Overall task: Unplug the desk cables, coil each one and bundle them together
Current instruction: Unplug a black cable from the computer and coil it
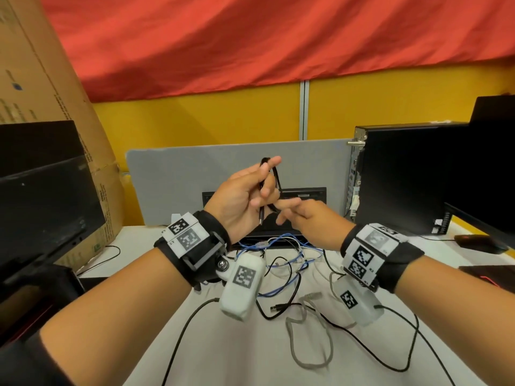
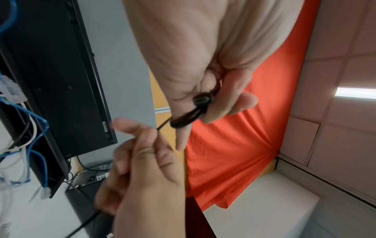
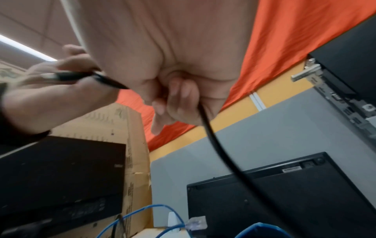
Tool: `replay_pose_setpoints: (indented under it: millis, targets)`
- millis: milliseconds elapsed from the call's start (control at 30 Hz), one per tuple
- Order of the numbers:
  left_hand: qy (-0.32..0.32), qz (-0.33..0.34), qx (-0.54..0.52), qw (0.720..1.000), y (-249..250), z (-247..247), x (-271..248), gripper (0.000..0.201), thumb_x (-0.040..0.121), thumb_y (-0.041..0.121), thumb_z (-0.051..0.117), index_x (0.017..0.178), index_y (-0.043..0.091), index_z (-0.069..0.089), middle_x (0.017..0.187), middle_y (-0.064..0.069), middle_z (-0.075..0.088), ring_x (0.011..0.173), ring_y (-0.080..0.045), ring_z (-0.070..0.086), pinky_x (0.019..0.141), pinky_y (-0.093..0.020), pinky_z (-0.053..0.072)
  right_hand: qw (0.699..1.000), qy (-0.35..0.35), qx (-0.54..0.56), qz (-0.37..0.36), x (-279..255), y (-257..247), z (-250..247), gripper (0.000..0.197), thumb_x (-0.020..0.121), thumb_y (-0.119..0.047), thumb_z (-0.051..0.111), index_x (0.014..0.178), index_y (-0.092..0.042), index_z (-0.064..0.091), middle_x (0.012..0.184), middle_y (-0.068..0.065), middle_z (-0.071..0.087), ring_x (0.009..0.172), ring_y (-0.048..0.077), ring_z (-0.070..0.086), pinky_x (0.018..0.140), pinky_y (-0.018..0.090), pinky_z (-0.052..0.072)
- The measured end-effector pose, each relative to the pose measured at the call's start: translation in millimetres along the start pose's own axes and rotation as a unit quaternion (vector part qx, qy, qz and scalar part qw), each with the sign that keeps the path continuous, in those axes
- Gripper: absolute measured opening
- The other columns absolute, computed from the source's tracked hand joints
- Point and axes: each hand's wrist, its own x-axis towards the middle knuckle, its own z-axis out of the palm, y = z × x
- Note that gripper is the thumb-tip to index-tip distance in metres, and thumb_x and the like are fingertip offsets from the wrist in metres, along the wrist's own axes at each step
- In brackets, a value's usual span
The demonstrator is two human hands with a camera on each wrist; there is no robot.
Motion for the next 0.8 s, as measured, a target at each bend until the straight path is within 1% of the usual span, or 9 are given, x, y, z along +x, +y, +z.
replay_pose_setpoints:
  millis: [67, 200, 300, 367, 433, 500, 633, 733, 800]
  targets:
    - [0.036, 0.029, 0.005, 0.999, 0, -4, 6, 0.036, 0.104, 0.015, 0.037, 0.138, 0.003, 0.037, 0.065, -0.002, 0.059, 0.041, -0.007, 0.041, 0.097, -0.057, 0.047, 0.999, -0.035, -0.032, -0.008, -2, -4, 4, 0.031, 0.102, -0.031, 0.040, 0.086, -0.030, 0.067, 0.074, -0.010, 0.060, 0.068, 0.002, 0.056, 0.068, 0.024, 0.042]
    - [0.073, 0.055, 0.005, 0.996, -5, -16, 14, 0.029, 0.104, 0.014, 0.035, 0.132, 0.005, 0.035, 0.091, -0.012, 0.074, 0.059, -0.017, 0.068, 0.091, -0.053, 0.050, 0.996, -0.055, -0.068, -0.030, -7, -17, 0, 0.032, 0.101, -0.032, 0.043, 0.079, -0.026, 0.066, 0.056, -0.015, 0.055, 0.056, 0.000, 0.053, 0.055, 0.013, 0.035]
    - [0.074, 0.062, 0.027, 0.995, -7, -23, 15, 0.024, 0.104, 0.015, 0.034, 0.127, 0.007, 0.034, 0.096, -0.013, 0.074, 0.079, -0.026, 0.074, 0.087, -0.051, 0.051, 0.992, -0.048, -0.104, -0.057, -9, -25, -9, 0.034, 0.099, -0.032, 0.048, 0.074, -0.020, 0.066, 0.051, -0.019, 0.055, 0.055, -0.003, 0.053, 0.052, 0.012, 0.034]
    - [0.066, 0.060, 0.070, 0.994, -7, -25, 14, 0.023, 0.104, 0.017, 0.034, 0.126, 0.009, 0.034, 0.101, -0.013, 0.074, 0.089, -0.030, 0.073, 0.089, -0.052, 0.051, 0.990, -0.041, -0.117, -0.074, -11, -30, -16, 0.034, 0.097, -0.031, 0.051, 0.070, -0.014, 0.064, 0.052, -0.011, 0.055, 0.051, 0.004, 0.049, 0.053, 0.017, 0.035]
    - [0.065, 0.053, 0.119, 0.989, -9, -27, 12, 0.025, 0.105, 0.017, 0.034, 0.130, 0.013, 0.034, 0.102, -0.012, 0.074, 0.085, -0.028, 0.073, 0.088, -0.052, 0.045, 0.991, -0.026, -0.098, -0.082, -13, -36, -24, 0.033, 0.096, -0.029, 0.055, 0.068, -0.013, 0.063, 0.055, -0.003, 0.057, 0.048, 0.011, 0.042, 0.051, 0.023, 0.036]
    - [0.068, 0.032, 0.176, 0.981, -13, -30, 10, 0.036, 0.105, 0.015, 0.034, 0.141, 0.013, 0.029, 0.098, -0.009, 0.075, 0.075, -0.021, 0.073, 0.078, -0.042, 0.043, 0.995, 0.005, -0.057, -0.087, -12, -42, -34, 0.030, 0.094, -0.026, 0.058, 0.068, -0.012, 0.063, 0.051, -0.010, 0.055, 0.044, 0.006, 0.037, 0.047, 0.017, 0.032]
    - [-0.001, -0.022, 0.262, 0.965, -17, -25, 3, 0.039, 0.106, 0.016, 0.033, 0.143, 0.007, 0.039, 0.108, -0.020, 0.070, 0.077, -0.031, 0.073, 0.089, -0.042, 0.051, 0.991, 0.066, -0.038, -0.106, 0, -50, -51, 0.026, 0.094, -0.026, 0.060, 0.073, -0.011, 0.065, 0.052, -0.012, 0.050, 0.049, 0.000, 0.042, 0.051, 0.014, 0.033]
    - [-0.026, -0.047, 0.269, 0.962, -16, -16, 2, 0.036, 0.106, 0.017, 0.030, 0.136, 0.009, 0.048, 0.095, -0.022, 0.072, 0.059, -0.022, 0.065, 0.074, -0.030, 0.051, 0.987, 0.102, -0.035, -0.117, 11, -47, -57, 0.024, 0.092, -0.026, 0.062, 0.077, -0.009, 0.068, 0.060, -0.002, 0.055, 0.054, 0.006, 0.044, 0.056, 0.024, 0.037]
    - [-0.029, -0.049, 0.250, 0.967, -15, -12, 2, 0.037, 0.106, 0.017, 0.028, 0.137, 0.008, 0.046, 0.080, -0.019, 0.069, 0.050, -0.017, 0.052, 0.077, -0.033, 0.048, 0.985, 0.134, -0.008, -0.110, 15, -40, -59, 0.021, 0.090, -0.025, 0.065, 0.078, -0.009, 0.070, 0.059, -0.008, 0.060, 0.051, 0.001, 0.044, 0.054, 0.019, 0.036]
